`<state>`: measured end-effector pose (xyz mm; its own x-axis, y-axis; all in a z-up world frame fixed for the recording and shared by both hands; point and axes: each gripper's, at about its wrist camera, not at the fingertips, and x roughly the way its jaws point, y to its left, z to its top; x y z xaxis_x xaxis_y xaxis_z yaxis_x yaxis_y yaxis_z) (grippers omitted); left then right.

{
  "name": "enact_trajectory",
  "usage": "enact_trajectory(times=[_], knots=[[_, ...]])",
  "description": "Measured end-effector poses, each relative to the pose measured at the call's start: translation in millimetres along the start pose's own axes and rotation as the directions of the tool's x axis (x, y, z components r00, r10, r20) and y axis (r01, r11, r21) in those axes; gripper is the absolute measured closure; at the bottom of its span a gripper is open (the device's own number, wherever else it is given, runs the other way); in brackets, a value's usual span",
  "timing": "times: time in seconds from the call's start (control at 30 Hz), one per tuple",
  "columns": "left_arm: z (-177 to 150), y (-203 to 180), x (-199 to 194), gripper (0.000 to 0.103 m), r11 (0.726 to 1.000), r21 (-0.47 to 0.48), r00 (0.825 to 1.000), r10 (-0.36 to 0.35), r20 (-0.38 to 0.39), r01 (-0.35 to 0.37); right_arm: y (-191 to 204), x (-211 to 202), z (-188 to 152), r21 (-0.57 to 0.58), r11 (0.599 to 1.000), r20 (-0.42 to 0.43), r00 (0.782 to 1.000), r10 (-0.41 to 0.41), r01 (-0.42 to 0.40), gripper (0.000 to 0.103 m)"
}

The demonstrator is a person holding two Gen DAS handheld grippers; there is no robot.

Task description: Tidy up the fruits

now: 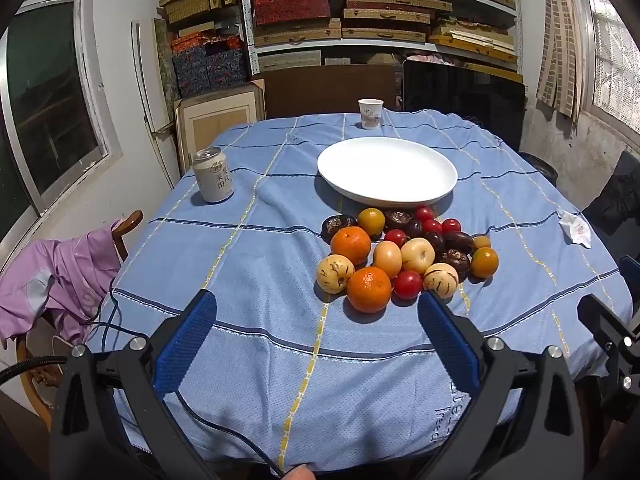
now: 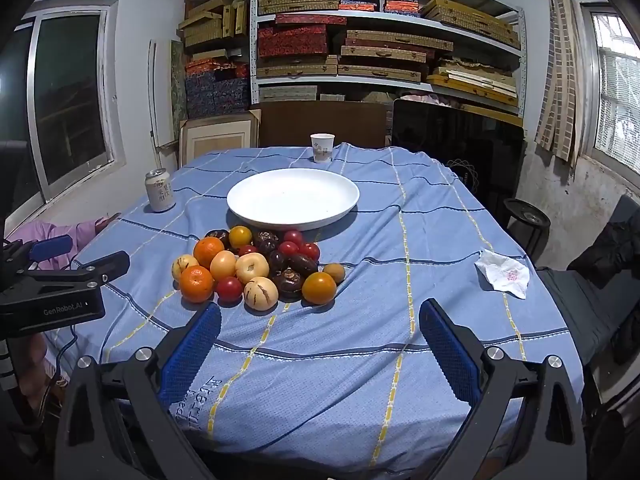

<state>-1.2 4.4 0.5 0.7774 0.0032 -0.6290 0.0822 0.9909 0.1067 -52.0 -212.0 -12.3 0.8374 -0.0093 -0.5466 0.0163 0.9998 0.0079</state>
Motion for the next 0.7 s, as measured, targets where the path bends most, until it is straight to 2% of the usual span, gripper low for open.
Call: enact_trajectory(times=[0.7], knots=[[-2.8,8.7,4.9,0.004,1.000,-0.008,1.000,-0.004,0.001,0.004,3.4,-2.7,-0.2,-0.008,1.000,0.004,1.000,-0.006,0.006,0.003]])
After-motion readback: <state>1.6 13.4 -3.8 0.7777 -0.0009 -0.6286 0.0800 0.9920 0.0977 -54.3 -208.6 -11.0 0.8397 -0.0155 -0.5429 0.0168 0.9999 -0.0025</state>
